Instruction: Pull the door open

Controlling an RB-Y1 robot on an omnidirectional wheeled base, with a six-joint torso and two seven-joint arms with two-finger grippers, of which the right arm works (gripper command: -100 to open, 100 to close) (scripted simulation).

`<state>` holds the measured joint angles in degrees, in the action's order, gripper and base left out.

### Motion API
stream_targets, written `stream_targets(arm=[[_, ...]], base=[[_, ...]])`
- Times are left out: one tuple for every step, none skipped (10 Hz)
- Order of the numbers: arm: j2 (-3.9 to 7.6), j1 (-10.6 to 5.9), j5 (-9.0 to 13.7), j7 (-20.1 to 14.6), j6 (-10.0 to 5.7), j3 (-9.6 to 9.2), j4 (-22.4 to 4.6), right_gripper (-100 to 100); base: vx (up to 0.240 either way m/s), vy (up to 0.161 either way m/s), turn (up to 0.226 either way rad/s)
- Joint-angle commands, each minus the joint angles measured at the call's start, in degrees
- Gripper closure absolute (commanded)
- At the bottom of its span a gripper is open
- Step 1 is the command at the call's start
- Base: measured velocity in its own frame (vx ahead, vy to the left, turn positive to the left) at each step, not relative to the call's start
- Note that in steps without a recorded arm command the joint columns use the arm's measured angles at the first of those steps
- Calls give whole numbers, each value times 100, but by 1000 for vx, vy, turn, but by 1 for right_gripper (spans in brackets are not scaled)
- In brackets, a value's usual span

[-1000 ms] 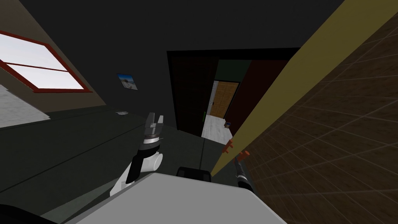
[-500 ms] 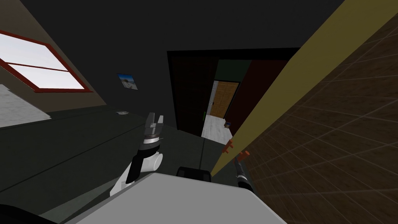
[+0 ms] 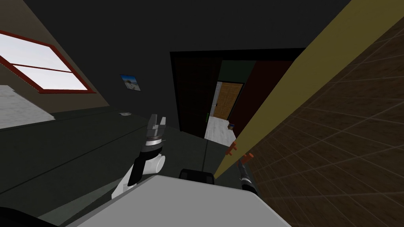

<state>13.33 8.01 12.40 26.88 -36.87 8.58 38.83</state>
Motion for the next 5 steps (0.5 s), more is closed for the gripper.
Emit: stream_targets(arm=[[-64,-136,61,-210,-20,-30,34,100],[-64,-136,61,-210,-20,-30,34,100],[-64,-136,61,-210,-20,-30,34,100],[-64,-136,61,-210,-20,-30,34,100],[-55,-137,82,-301,-30,-61,47,100]], base=[[-12,-14,27],[-22,-27,20],[-11,-19,5],[-4,-6,20],[-22,-22,33]])
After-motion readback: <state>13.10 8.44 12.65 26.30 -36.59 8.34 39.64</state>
